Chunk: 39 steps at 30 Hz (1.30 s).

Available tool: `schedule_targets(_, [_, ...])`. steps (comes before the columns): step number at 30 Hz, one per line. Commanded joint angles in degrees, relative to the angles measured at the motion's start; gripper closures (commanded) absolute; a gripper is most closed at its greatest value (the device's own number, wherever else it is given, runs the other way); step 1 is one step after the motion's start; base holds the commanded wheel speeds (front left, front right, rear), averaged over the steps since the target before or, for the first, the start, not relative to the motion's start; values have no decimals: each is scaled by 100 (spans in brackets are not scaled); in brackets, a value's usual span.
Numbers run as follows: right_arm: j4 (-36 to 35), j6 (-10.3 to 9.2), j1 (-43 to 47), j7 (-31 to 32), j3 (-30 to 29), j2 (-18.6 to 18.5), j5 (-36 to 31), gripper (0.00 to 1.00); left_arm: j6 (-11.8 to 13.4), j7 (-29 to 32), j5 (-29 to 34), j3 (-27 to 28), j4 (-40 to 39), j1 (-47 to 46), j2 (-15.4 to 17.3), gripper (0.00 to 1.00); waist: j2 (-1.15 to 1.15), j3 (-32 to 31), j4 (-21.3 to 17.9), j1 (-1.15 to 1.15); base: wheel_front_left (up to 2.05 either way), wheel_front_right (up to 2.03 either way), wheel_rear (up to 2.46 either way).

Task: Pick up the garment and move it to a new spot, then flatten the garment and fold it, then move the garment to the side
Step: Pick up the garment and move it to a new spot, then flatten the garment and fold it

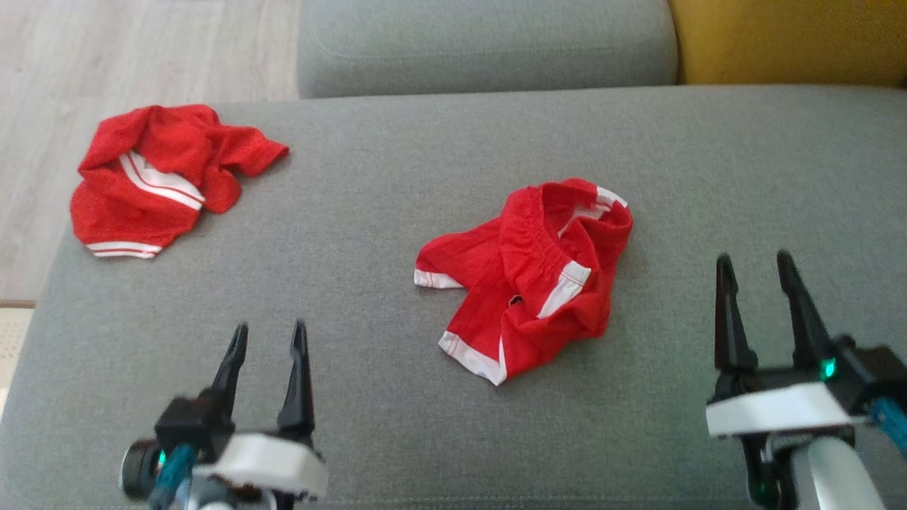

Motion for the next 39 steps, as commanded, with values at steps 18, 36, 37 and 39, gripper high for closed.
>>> schedule_targets(18, [242, 43, 150, -36, 425, -17, 150, 0, -587, -70, 677, 1165, -205, 447, -478, 0, 0, -189, 86, 0, 0, 0, 0])
schedule_targets(36, [367, 43, 74, -36, 452, -17, 101, 0, -917, -70, 900, 1421, -48, 435, -725, 0, 0, -208, 18, 0, 0, 0, 0])
schedule_targets(37, [367, 43, 75, -36, 452, -17, 98, 0, -926, -70, 907, 1428, -43, 435, -730, 0, 0, -212, 16, 0, 0, 0, 0])
schedule_targets(39, [371, 43, 78, -36, 456, -17, 89, 0, -941, -70, 919, 1436, -36, 440, -740, 0, 0, -221, 15, 0, 0, 0, 0])
